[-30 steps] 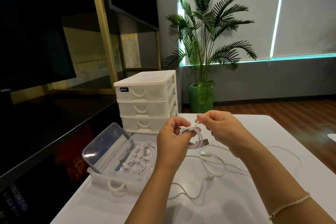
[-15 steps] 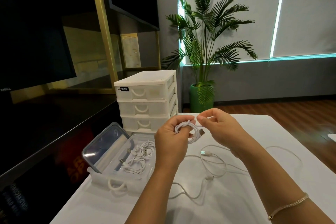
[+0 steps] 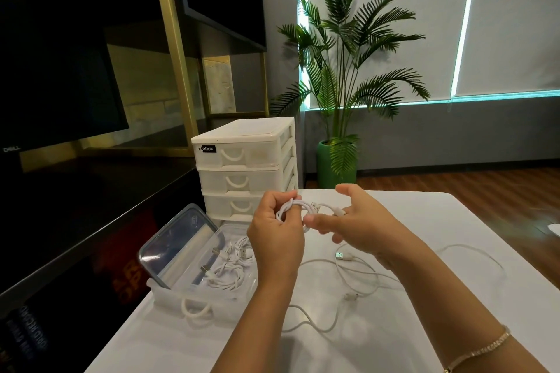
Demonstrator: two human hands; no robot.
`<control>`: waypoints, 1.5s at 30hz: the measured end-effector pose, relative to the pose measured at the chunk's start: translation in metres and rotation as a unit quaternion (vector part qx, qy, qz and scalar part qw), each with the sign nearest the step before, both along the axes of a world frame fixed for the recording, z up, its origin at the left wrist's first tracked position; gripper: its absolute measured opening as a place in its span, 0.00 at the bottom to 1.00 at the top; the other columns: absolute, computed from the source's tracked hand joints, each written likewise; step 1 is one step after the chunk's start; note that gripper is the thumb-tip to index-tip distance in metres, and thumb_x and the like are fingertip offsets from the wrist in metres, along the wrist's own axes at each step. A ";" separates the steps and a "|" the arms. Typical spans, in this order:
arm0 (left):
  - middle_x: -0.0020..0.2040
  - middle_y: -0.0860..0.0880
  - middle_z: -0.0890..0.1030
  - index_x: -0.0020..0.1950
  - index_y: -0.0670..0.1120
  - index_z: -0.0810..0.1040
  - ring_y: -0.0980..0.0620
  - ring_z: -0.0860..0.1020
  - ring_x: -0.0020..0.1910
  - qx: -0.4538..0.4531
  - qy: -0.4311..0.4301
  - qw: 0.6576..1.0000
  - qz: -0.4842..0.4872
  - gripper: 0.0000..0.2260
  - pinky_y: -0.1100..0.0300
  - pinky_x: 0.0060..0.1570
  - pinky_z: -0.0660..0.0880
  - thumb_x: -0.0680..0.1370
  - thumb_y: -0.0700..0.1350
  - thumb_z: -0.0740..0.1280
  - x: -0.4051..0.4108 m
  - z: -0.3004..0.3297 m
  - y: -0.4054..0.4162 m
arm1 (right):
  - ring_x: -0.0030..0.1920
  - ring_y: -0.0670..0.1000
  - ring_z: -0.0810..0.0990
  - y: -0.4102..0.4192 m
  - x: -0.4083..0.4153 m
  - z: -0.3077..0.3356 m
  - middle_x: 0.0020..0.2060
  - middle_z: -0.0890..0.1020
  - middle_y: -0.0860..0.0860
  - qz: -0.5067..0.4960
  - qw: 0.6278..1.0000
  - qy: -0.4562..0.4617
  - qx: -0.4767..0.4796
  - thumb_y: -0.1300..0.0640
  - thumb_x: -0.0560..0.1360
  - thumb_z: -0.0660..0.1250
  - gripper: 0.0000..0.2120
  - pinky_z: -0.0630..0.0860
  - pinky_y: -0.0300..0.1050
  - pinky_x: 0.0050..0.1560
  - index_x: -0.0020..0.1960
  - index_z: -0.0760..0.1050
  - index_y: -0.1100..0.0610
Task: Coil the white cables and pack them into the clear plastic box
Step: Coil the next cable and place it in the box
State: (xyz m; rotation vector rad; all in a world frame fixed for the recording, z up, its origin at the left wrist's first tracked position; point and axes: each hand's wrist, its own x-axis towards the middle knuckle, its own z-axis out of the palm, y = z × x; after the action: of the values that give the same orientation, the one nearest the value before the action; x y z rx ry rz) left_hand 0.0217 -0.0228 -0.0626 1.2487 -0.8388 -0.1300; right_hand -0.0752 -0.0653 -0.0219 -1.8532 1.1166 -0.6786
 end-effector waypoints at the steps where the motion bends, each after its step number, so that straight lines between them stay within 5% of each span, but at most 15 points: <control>1: 0.40 0.59 0.78 0.39 0.58 0.74 0.56 0.78 0.41 0.001 -0.003 1.000 -0.001 0.12 0.65 0.38 0.77 0.76 0.40 0.67 -0.001 0.000 0.000 | 0.53 0.53 0.78 -0.001 0.000 -0.001 0.63 0.74 0.56 -0.013 1.000 -0.017 -0.006 0.47 0.65 0.75 0.44 0.76 0.43 0.46 0.73 0.54 0.51; 4: 0.39 0.59 0.79 0.38 0.56 0.75 0.56 0.78 0.40 0.003 -0.005 1.000 -0.012 0.12 0.68 0.35 0.76 0.75 0.39 0.68 -0.003 0.000 0.001 | 0.57 0.55 0.75 -0.003 -0.001 -0.002 0.56 0.76 0.56 -0.038 0.998 -0.049 -0.016 0.51 0.64 0.77 0.46 0.73 0.50 0.57 0.74 0.54 0.51; 11: 0.37 0.50 0.80 0.40 0.49 0.79 0.52 0.79 0.38 0.031 0.085 0.993 -0.081 0.06 0.60 0.35 0.79 0.72 0.39 0.71 -0.003 -0.001 -0.004 | 0.64 0.55 0.72 -0.002 -0.002 -0.002 0.67 0.71 0.54 -0.090 0.990 -0.002 -0.108 0.49 0.66 0.76 0.43 0.73 0.49 0.59 0.73 0.56 0.51; 16: 0.33 0.49 0.82 0.41 0.45 0.80 0.51 0.79 0.33 0.034 0.159 0.971 -0.176 0.05 0.58 0.37 0.78 0.71 0.35 0.71 -0.002 0.002 -0.002 | 0.53 0.51 0.76 -0.001 -0.005 -0.002 0.56 0.78 0.52 -0.086 0.984 0.019 -0.156 0.51 0.69 0.73 0.36 0.75 0.45 0.53 0.71 0.59 0.50; 21: 0.39 0.46 0.83 0.43 0.44 0.80 0.51 0.81 0.35 0.046 0.214 0.945 -0.242 0.06 0.58 0.39 0.79 0.69 0.36 0.73 -0.001 0.004 -0.002 | 0.40 0.47 0.76 -0.009 -0.009 -0.004 0.36 0.76 0.46 -0.105 0.978 0.007 -0.179 0.52 0.70 0.73 0.13 0.76 0.43 0.42 0.47 0.68 0.50; 25: 0.38 0.48 0.82 0.45 0.44 0.80 0.54 0.80 0.34 0.051 0.256 0.929 -0.263 0.07 0.62 0.37 0.78 0.70 0.37 0.73 0.002 0.004 -0.003 | 0.36 0.45 0.73 -0.011 -0.008 -0.003 0.34 0.75 0.43 -0.103 0.970 0.018 -0.218 0.55 0.73 0.70 0.12 0.73 0.38 0.37 0.35 0.69 0.47; 32: 0.37 0.46 0.81 0.50 0.41 0.80 0.54 0.79 0.32 0.039 0.334 0.906 -0.256 0.09 0.64 0.33 0.78 0.71 0.35 0.71 0.008 0.002 -0.006 | 0.45 0.47 0.77 -0.008 -0.008 0.000 0.45 0.81 0.48 -0.030 0.974 0.086 -0.207 0.58 0.75 0.66 0.06 0.72 0.35 0.39 0.46 0.80 0.48; 37: 0.46 0.43 0.83 0.52 0.41 0.79 0.51 0.82 0.37 0.029 0.334 0.902 -0.271 0.11 0.62 0.36 0.79 0.71 0.36 0.71 0.009 0.001 -0.008 | 0.41 0.45 0.75 -0.005 -0.009 0.004 0.43 0.78 0.47 -0.017 0.972 0.106 -0.209 0.51 0.73 0.68 0.09 0.69 0.32 0.36 0.52 0.80 0.51; 45: 0.44 0.47 0.84 0.45 0.47 0.78 0.51 0.82 0.43 0.023 0.214 0.939 -0.269 0.08 0.63 0.42 0.79 0.73 0.34 0.68 0.004 -0.002 -0.007 | 0.40 0.48 0.79 -0.009 -0.011 -0.001 0.37 0.81 0.47 -0.038 0.972 0.085 -0.215 0.49 0.71 0.70 0.05 0.79 0.46 0.45 0.41 0.81 0.50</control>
State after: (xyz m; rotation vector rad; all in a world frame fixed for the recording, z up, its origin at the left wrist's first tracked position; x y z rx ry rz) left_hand 0.0262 -0.0302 -0.0644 0.9527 -0.7736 -0.8370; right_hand -0.0865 -0.0742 -0.0231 -2.2779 1.2265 -0.8722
